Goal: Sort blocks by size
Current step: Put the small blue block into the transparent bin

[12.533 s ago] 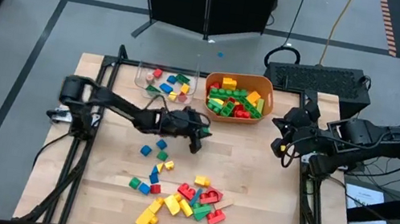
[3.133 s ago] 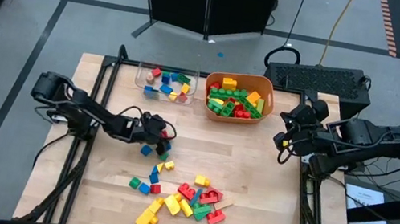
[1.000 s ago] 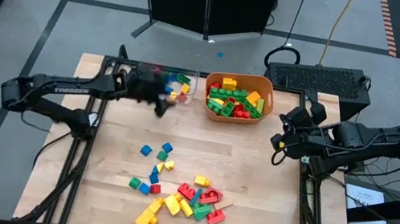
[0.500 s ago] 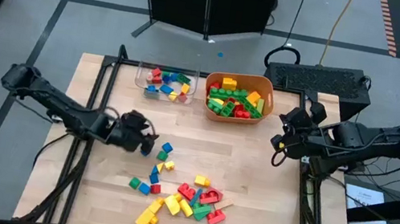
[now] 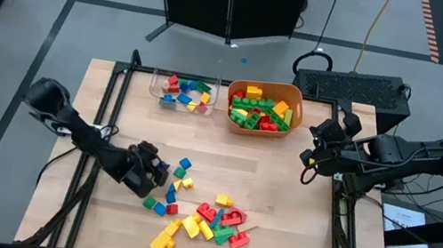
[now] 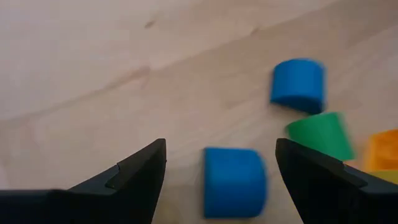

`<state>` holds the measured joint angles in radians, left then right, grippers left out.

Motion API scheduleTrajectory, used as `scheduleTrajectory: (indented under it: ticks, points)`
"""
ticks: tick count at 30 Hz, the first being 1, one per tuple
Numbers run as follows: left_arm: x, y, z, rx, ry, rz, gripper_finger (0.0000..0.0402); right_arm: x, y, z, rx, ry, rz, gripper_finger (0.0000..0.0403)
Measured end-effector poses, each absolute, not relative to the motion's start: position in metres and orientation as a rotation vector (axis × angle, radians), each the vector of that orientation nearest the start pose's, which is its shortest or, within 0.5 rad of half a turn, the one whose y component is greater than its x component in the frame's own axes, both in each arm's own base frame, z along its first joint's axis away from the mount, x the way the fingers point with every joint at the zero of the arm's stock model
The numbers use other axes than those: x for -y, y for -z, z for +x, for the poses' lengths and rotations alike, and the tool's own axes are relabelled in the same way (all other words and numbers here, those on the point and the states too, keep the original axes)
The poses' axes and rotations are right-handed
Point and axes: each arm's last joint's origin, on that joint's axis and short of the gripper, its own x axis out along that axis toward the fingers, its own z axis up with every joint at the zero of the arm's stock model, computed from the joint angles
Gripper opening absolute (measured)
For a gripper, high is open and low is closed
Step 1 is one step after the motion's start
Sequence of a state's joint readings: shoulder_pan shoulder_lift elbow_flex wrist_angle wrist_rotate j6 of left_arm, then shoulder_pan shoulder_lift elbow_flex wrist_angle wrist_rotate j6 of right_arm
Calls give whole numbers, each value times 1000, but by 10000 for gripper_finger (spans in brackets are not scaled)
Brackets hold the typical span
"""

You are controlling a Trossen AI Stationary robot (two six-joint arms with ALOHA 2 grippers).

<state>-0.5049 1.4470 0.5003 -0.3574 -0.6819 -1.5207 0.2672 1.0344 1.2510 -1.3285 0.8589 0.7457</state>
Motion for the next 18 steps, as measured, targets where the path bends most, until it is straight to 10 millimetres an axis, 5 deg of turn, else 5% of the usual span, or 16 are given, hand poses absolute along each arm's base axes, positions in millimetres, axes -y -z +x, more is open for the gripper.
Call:
scheduleTrajectory:
  ticks: [9, 18]
  points:
    - [92, -79, 187, -593, -953, -582, 304, -18, -364, 150, -682, 826, 72, 4]
    - [98, -69, 189, -501, -948, -563, 290, -18, -364, 150, -682, 826, 73, 4]
